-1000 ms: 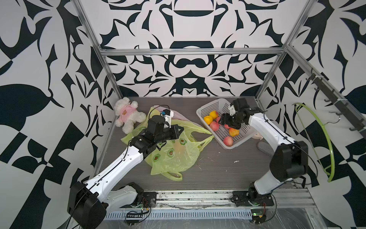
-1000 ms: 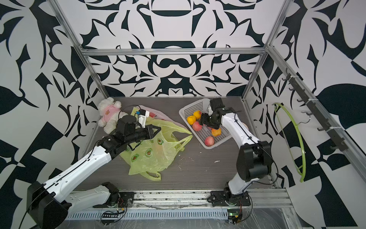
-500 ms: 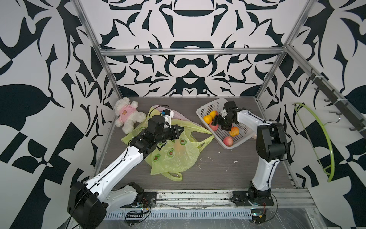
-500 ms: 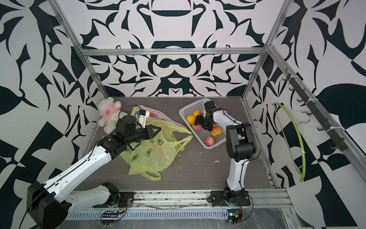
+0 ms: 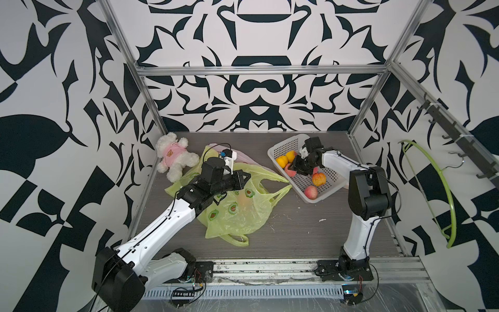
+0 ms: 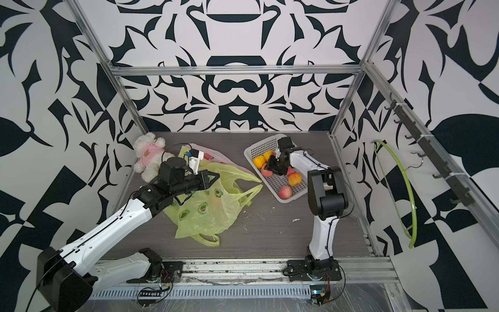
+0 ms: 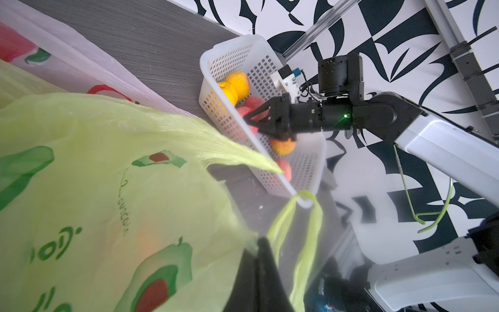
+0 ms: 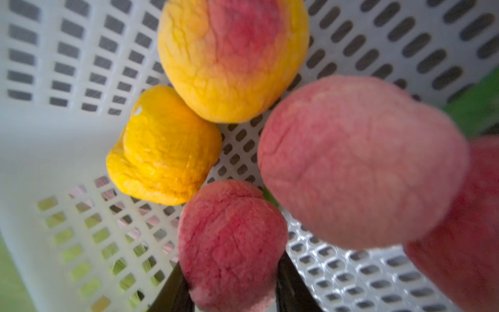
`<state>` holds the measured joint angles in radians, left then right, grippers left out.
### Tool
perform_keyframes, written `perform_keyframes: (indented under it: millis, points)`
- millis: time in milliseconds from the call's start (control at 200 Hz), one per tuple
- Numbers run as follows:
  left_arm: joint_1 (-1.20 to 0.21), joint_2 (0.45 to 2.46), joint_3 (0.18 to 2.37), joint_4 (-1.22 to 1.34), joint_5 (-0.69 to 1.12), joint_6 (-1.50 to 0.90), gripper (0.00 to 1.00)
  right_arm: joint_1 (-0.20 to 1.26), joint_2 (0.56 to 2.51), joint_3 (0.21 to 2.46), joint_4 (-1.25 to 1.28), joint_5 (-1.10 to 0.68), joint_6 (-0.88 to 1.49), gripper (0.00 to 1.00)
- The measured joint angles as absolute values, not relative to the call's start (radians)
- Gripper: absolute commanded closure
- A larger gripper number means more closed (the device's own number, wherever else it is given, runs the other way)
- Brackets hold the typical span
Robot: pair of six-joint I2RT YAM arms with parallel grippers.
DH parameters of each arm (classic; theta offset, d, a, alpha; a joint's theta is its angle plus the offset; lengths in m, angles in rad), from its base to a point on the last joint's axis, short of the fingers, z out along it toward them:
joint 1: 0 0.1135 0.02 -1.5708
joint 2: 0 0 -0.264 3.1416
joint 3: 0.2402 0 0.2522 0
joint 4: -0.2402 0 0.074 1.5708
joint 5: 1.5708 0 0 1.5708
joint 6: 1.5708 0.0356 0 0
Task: Place the peach into a plastic bag & tie a knot
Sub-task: Pick up the peach from the basket, then place the peach in the plastic bag, then pick up the peach from the basket.
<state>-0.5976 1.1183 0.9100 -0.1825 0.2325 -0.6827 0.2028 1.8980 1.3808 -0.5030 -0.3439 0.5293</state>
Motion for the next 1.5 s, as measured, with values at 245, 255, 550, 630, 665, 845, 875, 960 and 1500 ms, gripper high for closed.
perform_keyframes:
  millis: [245,255,550,630,665,845,875,960,1500]
  points:
    - [-0.598,1.122,0.91,-0.182,0.233,-0.682,1.0,0.273,1.602,1.32,-0.57,-0.333,0.518,0.73]
    - [-0.598,1.122,0.91,-0.182,0.233,-0.683,1.0,0.282,1.59,1.32,-0.572,-0.333,0.517,0.73]
    - [-0.598,1.122,0.91,-0.181,0.234,-0.683,1.0,0.584,1.549,1.335,-0.647,-0.352,0.517,0.7]
    - [-0.598,1.122,0.91,-0.176,0.233,-0.685,1.0,0.646,1.615,1.354,-0.646,-0.399,0.538,0.57]
    - [-0.598,1.121,0.908,-0.172,0.233,-0.686,1.0,0.661,1.644,1.357,-0.627,-0.444,0.557,0.48]
    - [-0.598,1.101,0.874,-0.154,0.226,-0.692,1.0,0.674,1.745,1.342,-0.469,-0.659,0.659,0.28]
    - [-0.598,1.098,0.872,-0.155,0.225,-0.692,1.0,0.671,1.75,1.341,-0.458,-0.679,0.668,0.27]
    - [-0.597,1.091,0.869,-0.152,0.223,-0.692,1.0,0.658,1.74,1.341,-0.448,-0.714,0.675,0.27]
    - [-0.596,1.087,0.856,-0.144,0.223,-0.692,1.0,0.188,1.45,1.349,-0.723,-0.261,0.478,0.27]
